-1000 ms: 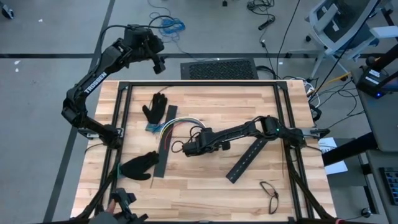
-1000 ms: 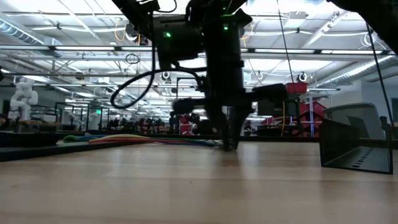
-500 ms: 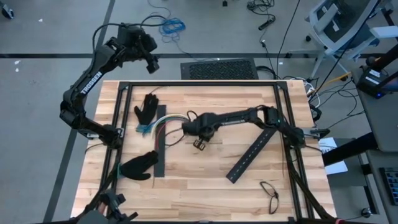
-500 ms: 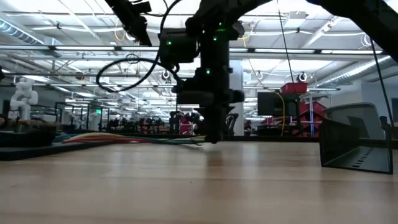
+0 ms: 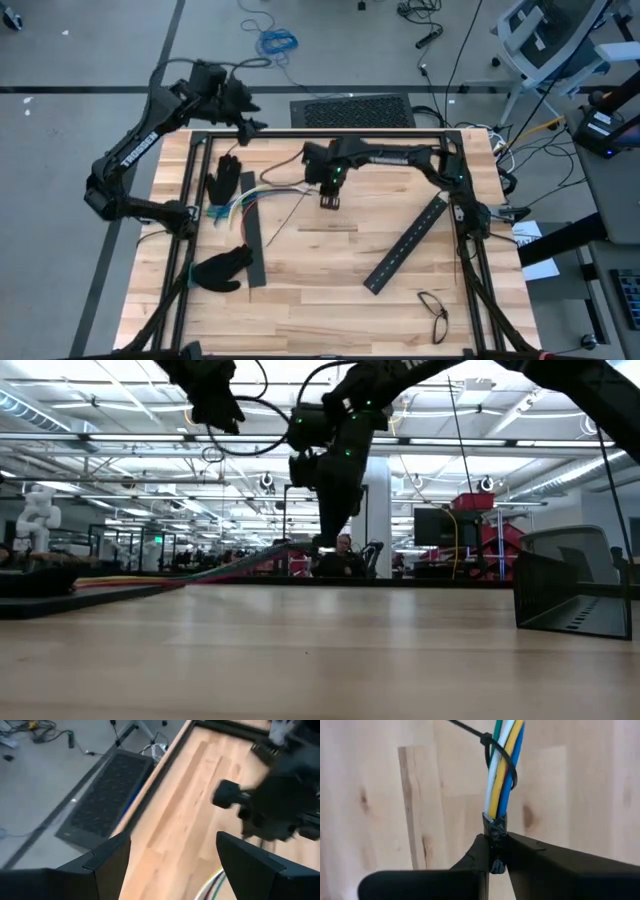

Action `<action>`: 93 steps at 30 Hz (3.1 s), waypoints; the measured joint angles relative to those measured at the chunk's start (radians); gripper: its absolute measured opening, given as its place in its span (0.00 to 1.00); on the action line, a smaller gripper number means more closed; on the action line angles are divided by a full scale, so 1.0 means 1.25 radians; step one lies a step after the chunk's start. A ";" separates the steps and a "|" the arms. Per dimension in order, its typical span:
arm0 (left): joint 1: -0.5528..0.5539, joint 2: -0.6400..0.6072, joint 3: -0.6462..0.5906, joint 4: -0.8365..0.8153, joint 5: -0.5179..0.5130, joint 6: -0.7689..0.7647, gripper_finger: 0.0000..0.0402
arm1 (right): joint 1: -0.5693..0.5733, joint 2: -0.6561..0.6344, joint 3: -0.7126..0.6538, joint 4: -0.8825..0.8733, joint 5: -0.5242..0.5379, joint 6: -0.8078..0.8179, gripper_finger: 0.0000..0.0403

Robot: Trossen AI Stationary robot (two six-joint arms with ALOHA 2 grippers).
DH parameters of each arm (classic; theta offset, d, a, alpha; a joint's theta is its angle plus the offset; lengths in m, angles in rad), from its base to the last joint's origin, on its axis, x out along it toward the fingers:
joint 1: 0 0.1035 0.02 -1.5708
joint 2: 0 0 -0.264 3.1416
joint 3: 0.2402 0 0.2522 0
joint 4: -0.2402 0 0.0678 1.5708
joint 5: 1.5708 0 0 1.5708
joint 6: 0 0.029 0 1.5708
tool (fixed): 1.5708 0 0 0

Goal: Ziptie cables

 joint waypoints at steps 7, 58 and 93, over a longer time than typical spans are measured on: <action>-0.044 -0.117 -0.248 0.186 -0.034 -0.167 0.72 | -0.048 0.001 -0.028 -0.006 -0.017 0.011 0.11; -0.049 -0.323 -0.486 0.301 -0.140 -0.159 0.72 | -0.009 -0.280 -0.637 0.735 0.108 0.485 0.21; -0.049 -0.331 -0.491 0.301 -0.186 -0.169 0.72 | 0.016 -0.098 -0.431 0.625 0.044 0.243 0.26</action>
